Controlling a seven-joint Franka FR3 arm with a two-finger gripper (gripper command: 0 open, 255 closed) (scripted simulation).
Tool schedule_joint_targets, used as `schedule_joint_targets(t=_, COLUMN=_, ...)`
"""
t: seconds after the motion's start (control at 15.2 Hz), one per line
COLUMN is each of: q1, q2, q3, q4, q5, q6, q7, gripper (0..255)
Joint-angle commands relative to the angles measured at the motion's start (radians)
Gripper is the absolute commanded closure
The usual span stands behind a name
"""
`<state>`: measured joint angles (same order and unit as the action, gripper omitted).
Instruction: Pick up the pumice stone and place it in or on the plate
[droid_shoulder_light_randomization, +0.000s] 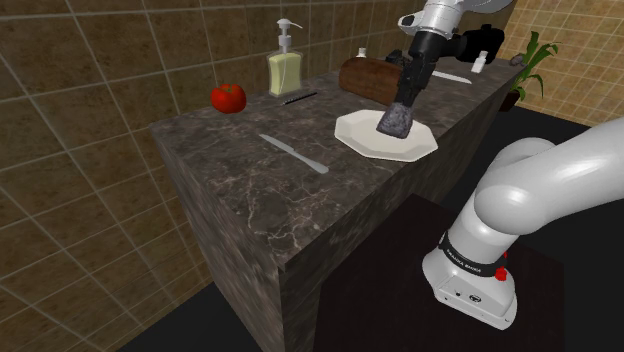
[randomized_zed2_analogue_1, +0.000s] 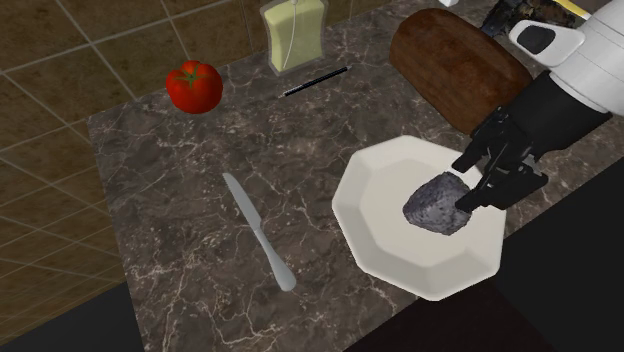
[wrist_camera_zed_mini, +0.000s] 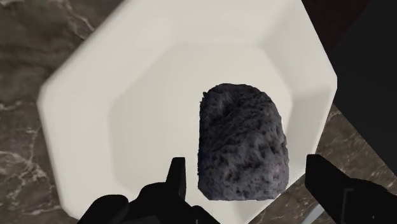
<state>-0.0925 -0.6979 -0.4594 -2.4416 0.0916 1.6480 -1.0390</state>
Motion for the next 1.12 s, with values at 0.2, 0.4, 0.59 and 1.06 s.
schedule_joint_targets(t=0.2, q1=0.0, q2=0.0, q3=0.0, q4=0.0, q5=0.0, q6=0.0, q7=0.0, gripper=0)
schedule_joint_targets(t=0.4, q1=0.003, q2=0.015, q3=-0.009, q4=0.076, q5=-0.001, q6=-0.062, q7=-0.002, gripper=0)
schedule_joint_targets(t=0.59, q1=0.008, q2=0.032, q3=-0.019, q4=0.147, q5=-0.002, q6=-0.117, q7=-0.005, gripper=0)
schedule_joint_targets(t=1.06, q1=0.008, q2=0.032, q3=-0.019, q4=0.147, q5=-0.002, q6=-0.117, q7=-0.005, gripper=0)
